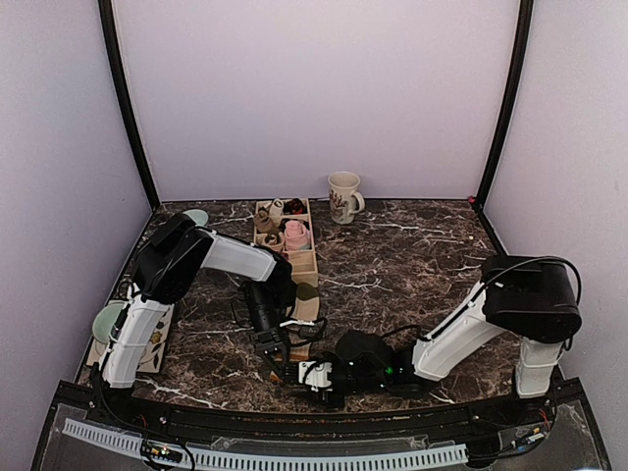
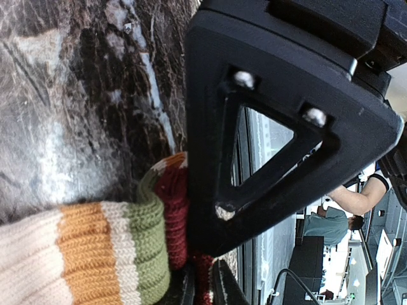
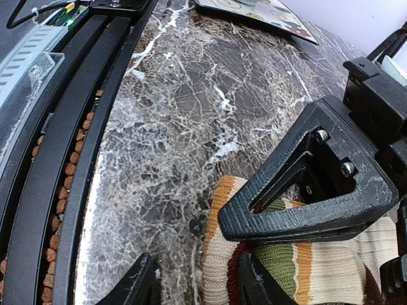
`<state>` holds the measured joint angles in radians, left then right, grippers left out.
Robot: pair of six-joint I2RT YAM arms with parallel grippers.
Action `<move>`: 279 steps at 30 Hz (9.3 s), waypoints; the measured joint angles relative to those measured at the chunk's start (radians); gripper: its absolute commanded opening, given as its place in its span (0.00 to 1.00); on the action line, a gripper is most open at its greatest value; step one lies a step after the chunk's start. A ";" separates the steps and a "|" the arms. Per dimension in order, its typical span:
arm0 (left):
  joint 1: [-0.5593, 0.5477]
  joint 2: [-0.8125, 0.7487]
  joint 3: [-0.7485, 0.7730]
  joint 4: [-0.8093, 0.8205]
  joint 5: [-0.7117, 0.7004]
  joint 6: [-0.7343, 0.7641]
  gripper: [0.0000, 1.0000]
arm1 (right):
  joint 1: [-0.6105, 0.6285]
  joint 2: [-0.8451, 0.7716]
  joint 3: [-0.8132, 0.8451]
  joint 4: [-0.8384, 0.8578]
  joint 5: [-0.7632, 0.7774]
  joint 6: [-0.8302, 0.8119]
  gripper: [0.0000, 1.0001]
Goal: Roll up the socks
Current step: Pick up the sock from the center of the board.
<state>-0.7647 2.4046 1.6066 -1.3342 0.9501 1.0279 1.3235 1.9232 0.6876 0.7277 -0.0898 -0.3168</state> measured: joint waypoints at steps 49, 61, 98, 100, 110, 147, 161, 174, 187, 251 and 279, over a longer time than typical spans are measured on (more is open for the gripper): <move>0.209 -0.652 -0.376 0.644 -0.576 -0.399 0.73 | -0.123 0.042 0.127 -0.185 -0.241 0.425 0.00; 0.292 -0.923 -0.575 0.916 -0.655 -0.449 0.93 | -0.162 0.060 0.156 -0.221 -0.340 0.486 0.00; -0.301 -0.824 -0.720 0.918 -0.734 -0.087 0.42 | -0.284 0.167 0.179 -0.132 -0.654 0.720 0.00; -0.308 -0.799 -0.717 0.932 -0.758 -0.087 0.42 | -0.284 0.168 0.179 -0.132 -0.655 0.723 0.00; -0.318 -0.753 -0.716 0.975 -0.814 -0.085 0.15 | -0.286 0.172 0.183 -0.134 -0.658 0.742 0.00; -0.102 -0.491 -0.441 0.728 -0.405 -0.185 0.00 | -0.233 -0.821 -0.440 -0.122 0.291 0.625 0.92; -0.018 -0.309 -0.284 0.430 -0.175 -0.166 0.00 | 0.034 -0.396 -0.134 -0.269 0.138 0.150 0.65; -0.018 -0.233 -0.227 0.279 -0.141 -0.132 0.00 | 0.023 -0.123 0.088 -0.232 0.062 -0.092 0.50; -0.018 -0.232 -0.220 0.264 -0.154 -0.130 0.00 | -0.022 -0.009 0.109 -0.165 0.006 -0.096 0.32; -0.264 -0.813 -0.721 0.868 -0.837 -0.067 0.26 | -0.275 0.202 0.282 -0.208 -0.640 0.838 0.00; -0.373 -0.831 -0.753 0.938 -0.922 -0.131 0.28 | -0.278 0.205 0.270 -0.173 -0.633 0.877 0.00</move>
<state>-1.1374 1.5738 0.8532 -0.3965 0.0284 0.8970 1.0458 2.1281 0.9573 0.5545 -0.7231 0.5598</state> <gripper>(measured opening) 0.285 0.023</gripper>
